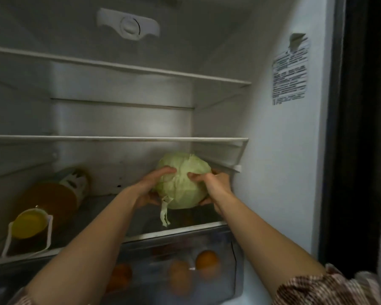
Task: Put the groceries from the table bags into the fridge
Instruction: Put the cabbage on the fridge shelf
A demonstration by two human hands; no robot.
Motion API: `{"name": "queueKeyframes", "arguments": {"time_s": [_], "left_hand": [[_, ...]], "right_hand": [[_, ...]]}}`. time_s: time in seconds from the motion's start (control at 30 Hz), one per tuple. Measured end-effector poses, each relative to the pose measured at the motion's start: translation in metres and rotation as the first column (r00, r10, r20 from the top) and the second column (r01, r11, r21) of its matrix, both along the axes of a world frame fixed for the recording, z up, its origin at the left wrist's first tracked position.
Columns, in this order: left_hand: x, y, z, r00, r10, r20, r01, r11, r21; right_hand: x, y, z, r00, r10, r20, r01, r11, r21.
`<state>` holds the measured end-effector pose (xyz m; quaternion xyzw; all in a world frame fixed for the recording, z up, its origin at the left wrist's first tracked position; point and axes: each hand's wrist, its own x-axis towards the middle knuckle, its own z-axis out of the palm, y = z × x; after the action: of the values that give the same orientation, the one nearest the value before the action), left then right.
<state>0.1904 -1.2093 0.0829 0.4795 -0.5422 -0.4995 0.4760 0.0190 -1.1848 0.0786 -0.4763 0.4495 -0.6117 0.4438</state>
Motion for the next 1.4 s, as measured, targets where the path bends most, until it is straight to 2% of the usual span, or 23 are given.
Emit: {"name": "queueKeyframes", "arguments": {"time_s": [0.13,0.3,0.5,0.67,0.77,0.87,0.93,1.0,1.1,1.27,1.4], "left_hand": [[-0.002,-0.034,0.006,0.999,-0.050,-0.003,0.050,0.999,-0.014],[-0.006,-0.063,0.014,1.000,-0.010,0.018,0.011,0.999,-0.044],[-0.002,-0.090,0.011,0.998,0.036,-0.060,-0.040,0.997,-0.070],[-0.002,-0.102,0.006,0.994,0.089,-0.063,-0.099,0.978,-0.181],[-0.001,-0.102,0.003,0.990,0.139,-0.023,-0.141,0.972,-0.186],[-0.001,-0.102,0.000,0.943,0.316,0.107,-0.282,0.926,-0.252],[0.001,-0.115,-0.008,0.893,0.417,0.170,-0.360,0.888,-0.288],[-0.002,-0.106,-0.007,0.882,0.440,0.170,-0.379,0.876,-0.299],[-0.007,-0.091,-0.003,0.878,0.448,0.171,-0.383,0.869,-0.313],[-0.010,-0.080,-0.007,0.888,0.414,0.203,-0.344,0.888,-0.305],[-0.020,-0.054,-0.003,0.861,0.455,0.229,-0.371,0.868,-0.331]], "right_hand": [[0.005,-0.040,-0.003,0.999,-0.011,0.035,0.009,0.999,0.032],[0.011,-0.077,-0.001,1.000,-0.023,0.010,0.022,0.999,0.036],[0.015,-0.110,-0.016,0.995,0.049,-0.086,-0.055,0.997,-0.061],[0.009,-0.158,-0.033,0.954,-0.049,-0.295,-0.021,0.973,-0.230],[0.003,-0.142,-0.021,0.856,-0.140,-0.498,0.025,0.973,-0.230],[0.003,-0.120,-0.013,0.663,-0.206,-0.720,0.053,0.972,-0.229],[0.003,-0.114,-0.010,0.541,-0.246,-0.804,0.077,0.967,-0.243],[0.001,-0.111,-0.009,0.481,-0.281,-0.831,0.103,0.959,-0.265],[-0.001,-0.105,-0.011,0.485,-0.268,-0.832,0.103,0.963,-0.249],[-0.005,-0.092,-0.015,0.562,-0.237,-0.793,0.085,0.970,-0.230],[-0.005,-0.077,-0.016,0.545,-0.268,-0.794,0.092,0.961,-0.261]]}}
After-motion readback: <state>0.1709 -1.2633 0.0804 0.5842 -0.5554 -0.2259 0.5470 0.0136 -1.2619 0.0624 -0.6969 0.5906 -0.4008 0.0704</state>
